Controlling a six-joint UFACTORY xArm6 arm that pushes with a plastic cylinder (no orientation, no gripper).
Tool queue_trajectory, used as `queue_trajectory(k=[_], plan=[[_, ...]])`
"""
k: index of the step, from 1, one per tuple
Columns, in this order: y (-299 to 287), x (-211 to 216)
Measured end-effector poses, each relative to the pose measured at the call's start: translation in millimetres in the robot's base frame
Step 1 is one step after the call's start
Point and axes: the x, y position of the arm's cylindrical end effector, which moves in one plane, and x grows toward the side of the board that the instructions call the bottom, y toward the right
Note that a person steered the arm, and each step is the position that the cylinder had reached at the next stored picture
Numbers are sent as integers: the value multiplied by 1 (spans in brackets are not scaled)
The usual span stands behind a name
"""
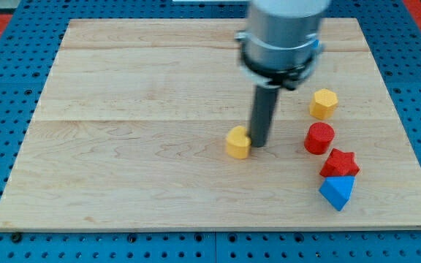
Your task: Move the heart towards the bottom side of the board
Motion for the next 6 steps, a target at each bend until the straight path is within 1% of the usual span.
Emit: queue_trajectory(k=[1,2,3,4,5,6], plan=[[-74,19],[-82,-22],[-117,-46],[-140,-8],[-114,6],[-106,19]])
